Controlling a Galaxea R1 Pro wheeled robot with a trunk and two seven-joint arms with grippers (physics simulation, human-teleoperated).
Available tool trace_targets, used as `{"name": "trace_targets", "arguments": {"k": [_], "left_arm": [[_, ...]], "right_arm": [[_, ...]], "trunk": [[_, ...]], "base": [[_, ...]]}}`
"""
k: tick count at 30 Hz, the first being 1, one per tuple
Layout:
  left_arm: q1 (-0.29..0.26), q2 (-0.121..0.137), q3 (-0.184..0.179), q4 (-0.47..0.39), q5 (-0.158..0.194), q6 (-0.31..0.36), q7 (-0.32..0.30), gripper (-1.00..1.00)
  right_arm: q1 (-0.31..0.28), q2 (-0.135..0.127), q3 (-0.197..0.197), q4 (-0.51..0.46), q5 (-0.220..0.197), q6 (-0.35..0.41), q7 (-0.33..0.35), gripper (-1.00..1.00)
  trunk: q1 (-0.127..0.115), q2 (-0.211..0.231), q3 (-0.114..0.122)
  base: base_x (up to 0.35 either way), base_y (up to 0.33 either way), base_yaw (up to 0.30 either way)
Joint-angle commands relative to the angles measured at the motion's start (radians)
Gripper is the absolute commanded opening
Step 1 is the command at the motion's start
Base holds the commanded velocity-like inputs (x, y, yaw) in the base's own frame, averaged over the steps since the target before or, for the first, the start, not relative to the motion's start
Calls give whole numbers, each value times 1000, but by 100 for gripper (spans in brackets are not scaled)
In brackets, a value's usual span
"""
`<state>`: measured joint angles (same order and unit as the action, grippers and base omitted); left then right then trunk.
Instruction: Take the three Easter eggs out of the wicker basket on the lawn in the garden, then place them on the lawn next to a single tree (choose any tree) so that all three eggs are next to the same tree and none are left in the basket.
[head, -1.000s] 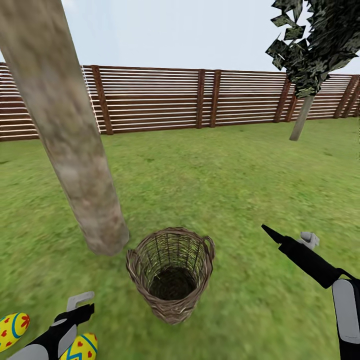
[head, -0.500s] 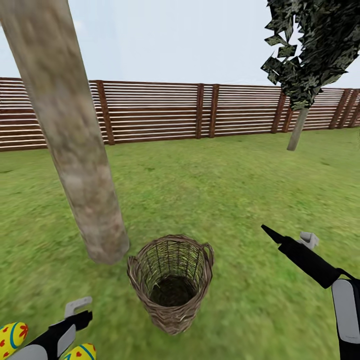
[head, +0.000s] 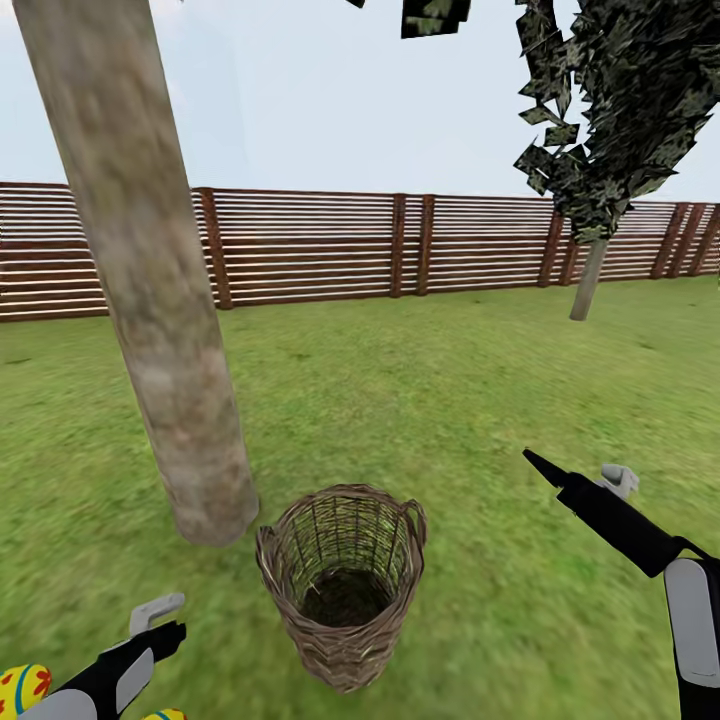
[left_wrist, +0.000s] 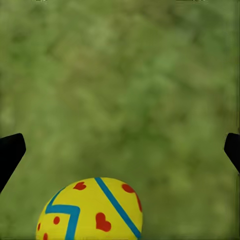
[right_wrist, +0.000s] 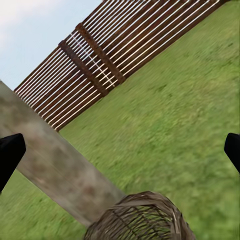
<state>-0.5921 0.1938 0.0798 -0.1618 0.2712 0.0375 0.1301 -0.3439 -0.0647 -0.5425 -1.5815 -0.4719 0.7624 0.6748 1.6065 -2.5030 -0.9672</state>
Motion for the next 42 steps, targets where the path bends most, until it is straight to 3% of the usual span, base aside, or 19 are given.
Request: {"name": "trace_targets", "arguments": {"k": [1,14,42], "left_arm": [[0,0,8,-2,-1,7,1,100],[1,-1,8,0,0,9,5,100],[1,-2,8,3,0,8,3,100]], "right_arm": [[-1,0,-2,0,-2,6,2,100],[-1,0,2,0,-4,6,3,100],[-1,1,3,0,-3,6,3,100]], "trunk": [[-1,0,3],[-6,3,53],[-114,199,141]], "base": [[0,0,0],[0,0,0],[0,0,0]]}}
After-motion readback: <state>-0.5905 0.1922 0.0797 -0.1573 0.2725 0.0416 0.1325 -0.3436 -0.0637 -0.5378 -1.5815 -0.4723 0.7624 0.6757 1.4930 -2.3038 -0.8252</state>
